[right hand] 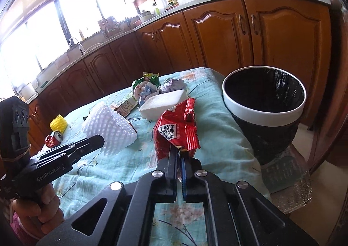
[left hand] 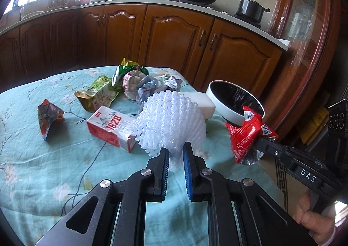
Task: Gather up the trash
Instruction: 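Carry the foam net and red bag over the bin and open both grippers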
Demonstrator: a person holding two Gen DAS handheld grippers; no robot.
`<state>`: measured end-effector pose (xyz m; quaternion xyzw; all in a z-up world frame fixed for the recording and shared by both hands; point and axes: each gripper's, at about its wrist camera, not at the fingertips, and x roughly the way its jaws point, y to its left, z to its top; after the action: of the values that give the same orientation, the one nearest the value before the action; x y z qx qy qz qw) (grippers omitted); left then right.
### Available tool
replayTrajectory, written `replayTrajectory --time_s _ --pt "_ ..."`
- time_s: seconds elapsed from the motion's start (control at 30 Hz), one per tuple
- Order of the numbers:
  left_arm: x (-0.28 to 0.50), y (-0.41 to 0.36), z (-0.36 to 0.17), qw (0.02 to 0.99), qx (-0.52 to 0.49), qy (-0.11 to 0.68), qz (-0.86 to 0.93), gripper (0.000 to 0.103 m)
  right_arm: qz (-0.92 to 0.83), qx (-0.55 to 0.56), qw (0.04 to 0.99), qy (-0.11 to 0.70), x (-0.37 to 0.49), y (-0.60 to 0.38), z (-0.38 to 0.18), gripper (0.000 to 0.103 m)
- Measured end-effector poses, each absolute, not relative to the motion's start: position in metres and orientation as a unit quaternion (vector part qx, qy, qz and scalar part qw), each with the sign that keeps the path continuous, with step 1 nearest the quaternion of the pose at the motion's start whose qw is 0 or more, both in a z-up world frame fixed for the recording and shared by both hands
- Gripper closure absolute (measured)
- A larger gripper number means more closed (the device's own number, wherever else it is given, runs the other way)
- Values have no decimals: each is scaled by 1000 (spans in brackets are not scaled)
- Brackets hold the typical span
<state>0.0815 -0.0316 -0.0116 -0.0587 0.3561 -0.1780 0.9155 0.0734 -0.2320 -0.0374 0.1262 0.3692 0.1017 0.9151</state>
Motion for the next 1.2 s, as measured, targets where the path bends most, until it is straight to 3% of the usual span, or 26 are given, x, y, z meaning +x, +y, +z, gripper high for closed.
replayTrajectory --time_s 0.73,1.2 --pt "179 -145 -9 898 5 365 -247 91 14 150 923 354 120 -344 -26 101" --pt "295 -219 -33 864 11 430 -263 91 1 149 909 390 181 -387 -38 101"
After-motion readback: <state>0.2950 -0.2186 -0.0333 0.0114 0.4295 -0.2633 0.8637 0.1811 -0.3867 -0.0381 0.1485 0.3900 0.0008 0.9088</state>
